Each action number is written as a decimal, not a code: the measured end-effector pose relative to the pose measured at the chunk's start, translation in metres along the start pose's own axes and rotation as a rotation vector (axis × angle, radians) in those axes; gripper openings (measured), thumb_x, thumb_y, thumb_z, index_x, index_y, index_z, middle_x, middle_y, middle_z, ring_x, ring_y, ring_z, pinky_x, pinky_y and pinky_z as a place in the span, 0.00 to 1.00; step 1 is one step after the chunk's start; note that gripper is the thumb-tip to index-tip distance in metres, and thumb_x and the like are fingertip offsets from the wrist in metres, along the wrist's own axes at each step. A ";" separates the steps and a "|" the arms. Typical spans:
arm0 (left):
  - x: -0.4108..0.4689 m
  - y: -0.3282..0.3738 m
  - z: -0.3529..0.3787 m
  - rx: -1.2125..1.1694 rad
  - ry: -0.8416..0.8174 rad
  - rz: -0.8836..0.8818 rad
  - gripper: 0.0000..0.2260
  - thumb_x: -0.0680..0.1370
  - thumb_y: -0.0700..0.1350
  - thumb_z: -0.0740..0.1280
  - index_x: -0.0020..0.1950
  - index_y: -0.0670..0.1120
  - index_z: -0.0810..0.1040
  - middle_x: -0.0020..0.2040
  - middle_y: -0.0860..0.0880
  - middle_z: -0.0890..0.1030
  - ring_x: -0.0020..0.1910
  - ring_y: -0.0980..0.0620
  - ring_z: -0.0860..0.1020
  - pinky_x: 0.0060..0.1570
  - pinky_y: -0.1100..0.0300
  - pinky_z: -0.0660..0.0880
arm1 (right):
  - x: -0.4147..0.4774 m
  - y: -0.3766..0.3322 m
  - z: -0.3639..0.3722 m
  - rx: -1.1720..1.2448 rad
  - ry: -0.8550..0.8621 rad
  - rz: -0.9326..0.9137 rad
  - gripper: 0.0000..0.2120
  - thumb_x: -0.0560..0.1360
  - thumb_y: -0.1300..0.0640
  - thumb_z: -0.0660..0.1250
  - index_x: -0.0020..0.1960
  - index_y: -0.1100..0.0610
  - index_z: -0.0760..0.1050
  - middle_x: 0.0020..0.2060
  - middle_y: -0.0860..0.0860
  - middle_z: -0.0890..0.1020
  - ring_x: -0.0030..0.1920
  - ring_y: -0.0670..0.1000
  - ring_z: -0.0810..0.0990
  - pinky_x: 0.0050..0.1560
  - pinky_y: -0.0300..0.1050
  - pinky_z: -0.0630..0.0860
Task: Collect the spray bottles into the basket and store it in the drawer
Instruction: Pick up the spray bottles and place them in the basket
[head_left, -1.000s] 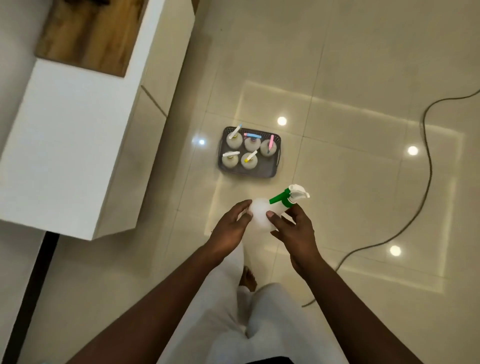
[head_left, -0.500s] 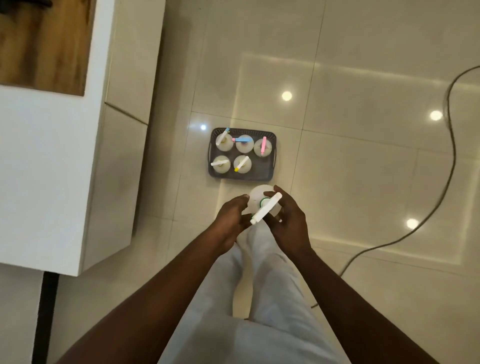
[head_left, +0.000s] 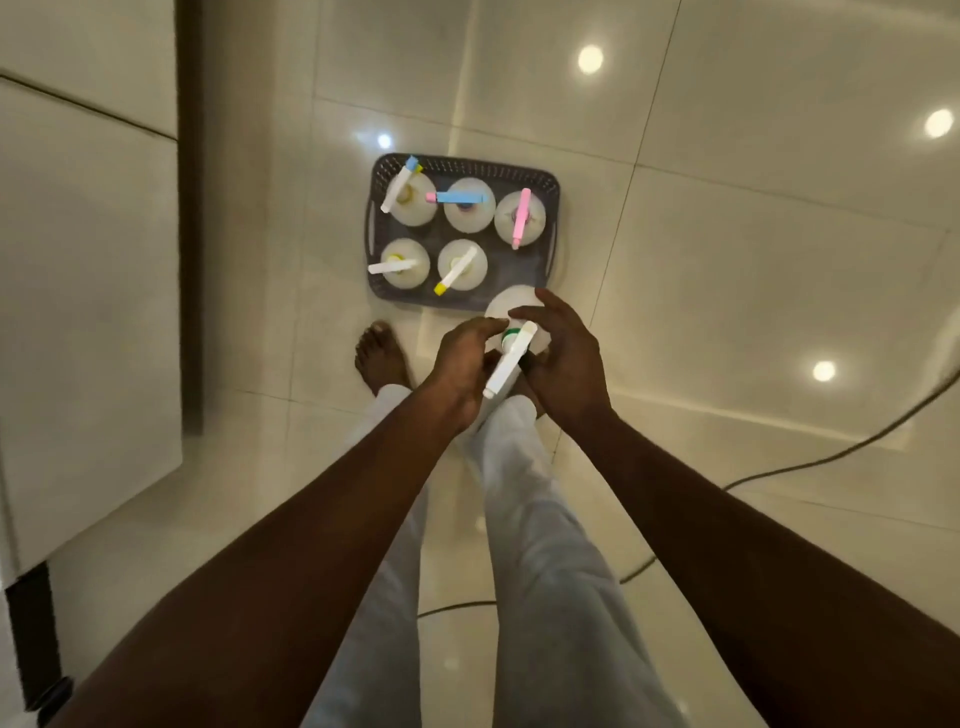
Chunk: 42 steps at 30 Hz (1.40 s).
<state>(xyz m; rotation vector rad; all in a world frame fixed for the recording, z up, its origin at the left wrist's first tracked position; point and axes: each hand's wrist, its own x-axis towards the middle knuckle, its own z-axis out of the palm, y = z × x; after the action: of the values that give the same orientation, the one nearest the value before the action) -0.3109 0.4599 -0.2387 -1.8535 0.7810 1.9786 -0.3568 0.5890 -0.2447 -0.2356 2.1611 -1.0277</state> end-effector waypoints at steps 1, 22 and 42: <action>0.016 -0.005 0.003 -0.025 0.003 -0.008 0.04 0.80 0.43 0.70 0.47 0.43 0.82 0.31 0.51 0.85 0.36 0.50 0.83 0.31 0.64 0.78 | 0.010 0.012 0.004 -0.020 -0.011 -0.003 0.21 0.73 0.68 0.75 0.65 0.57 0.82 0.74 0.54 0.77 0.74 0.54 0.75 0.76 0.38 0.67; 0.212 -0.006 0.039 -0.170 -0.035 0.002 0.10 0.85 0.41 0.59 0.59 0.39 0.77 0.48 0.43 0.80 0.43 0.49 0.79 0.41 0.59 0.77 | 0.164 0.120 0.060 -0.148 -0.125 0.039 0.24 0.74 0.66 0.77 0.69 0.57 0.81 0.74 0.54 0.77 0.74 0.55 0.75 0.75 0.43 0.70; 0.229 -0.018 -0.018 0.019 0.274 0.039 0.04 0.83 0.40 0.63 0.52 0.46 0.77 0.45 0.49 0.82 0.43 0.53 0.82 0.57 0.54 0.82 | 0.166 0.133 0.053 -0.105 -0.036 0.068 0.29 0.71 0.68 0.72 0.72 0.58 0.77 0.70 0.55 0.79 0.70 0.55 0.78 0.70 0.51 0.77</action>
<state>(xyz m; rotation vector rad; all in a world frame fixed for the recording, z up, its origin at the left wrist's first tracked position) -0.3110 0.4330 -0.4678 -2.1416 0.9136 1.7535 -0.4232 0.5728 -0.4529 -0.2262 2.1774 -0.8672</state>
